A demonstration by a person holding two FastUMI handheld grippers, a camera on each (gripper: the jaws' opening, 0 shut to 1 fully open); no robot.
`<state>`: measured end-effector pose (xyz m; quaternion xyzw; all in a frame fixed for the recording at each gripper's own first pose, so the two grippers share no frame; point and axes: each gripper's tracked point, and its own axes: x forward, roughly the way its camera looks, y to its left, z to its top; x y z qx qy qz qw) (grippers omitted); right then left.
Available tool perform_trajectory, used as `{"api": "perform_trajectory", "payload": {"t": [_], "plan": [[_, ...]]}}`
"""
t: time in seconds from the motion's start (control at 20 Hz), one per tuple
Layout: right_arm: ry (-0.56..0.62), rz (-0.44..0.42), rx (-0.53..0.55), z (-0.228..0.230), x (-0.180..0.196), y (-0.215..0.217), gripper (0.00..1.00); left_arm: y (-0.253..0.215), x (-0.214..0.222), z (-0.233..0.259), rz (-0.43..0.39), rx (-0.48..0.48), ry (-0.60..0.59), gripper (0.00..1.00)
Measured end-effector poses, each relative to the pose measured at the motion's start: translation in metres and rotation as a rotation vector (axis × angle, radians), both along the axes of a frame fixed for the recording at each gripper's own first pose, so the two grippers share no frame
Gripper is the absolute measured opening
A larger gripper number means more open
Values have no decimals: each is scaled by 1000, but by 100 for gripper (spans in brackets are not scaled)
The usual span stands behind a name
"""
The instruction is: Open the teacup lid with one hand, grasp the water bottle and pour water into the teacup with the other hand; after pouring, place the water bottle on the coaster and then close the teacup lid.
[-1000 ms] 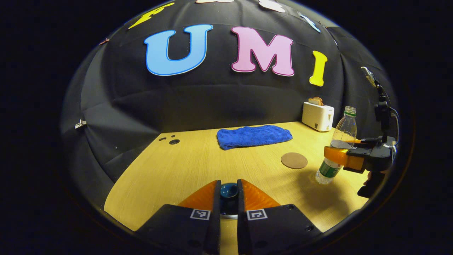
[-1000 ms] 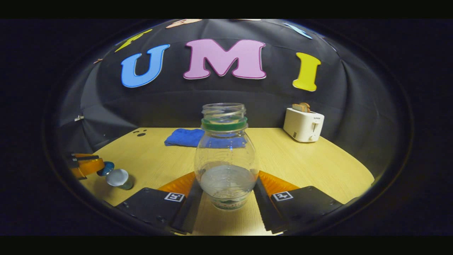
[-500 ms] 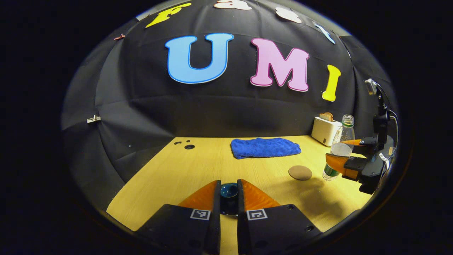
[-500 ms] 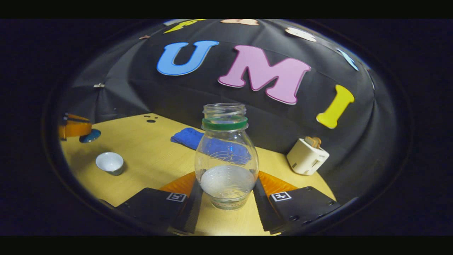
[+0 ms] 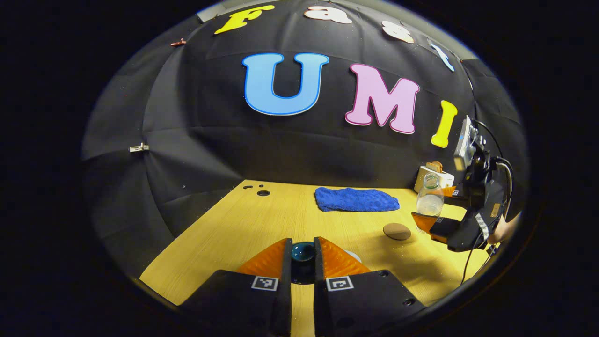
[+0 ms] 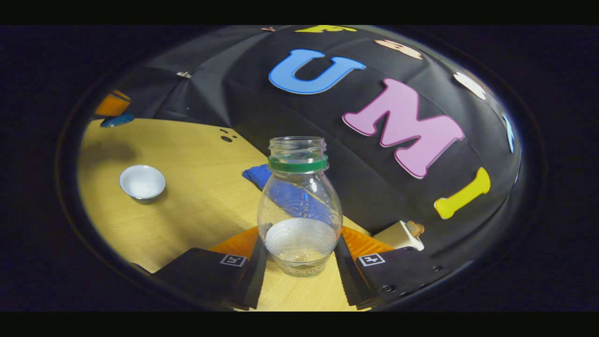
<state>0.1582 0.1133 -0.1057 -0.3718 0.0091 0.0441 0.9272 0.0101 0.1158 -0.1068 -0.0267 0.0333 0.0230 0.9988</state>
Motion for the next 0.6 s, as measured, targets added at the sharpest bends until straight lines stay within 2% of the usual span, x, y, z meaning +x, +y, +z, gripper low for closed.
{"api": "perform_trajectory", "payload": {"t": [0.15, 0.4, 0.5, 0.6], "plan": [[-36, 62, -126, 1, 7, 21, 71, 11, -12, -5, 39, 17, -12, 23], [-59, 227, -340, -18, 14, 70, 71, 24, -26, -19, 93, 3, -2, 23], [-76, 242, -392, -19, 20, 72, 71, 26, -28, -24, 99, 0, 3, 23], [-74, 242, -400, -21, 30, 72, 71, 27, -28, -27, 100, 4, 6, 23]]}}
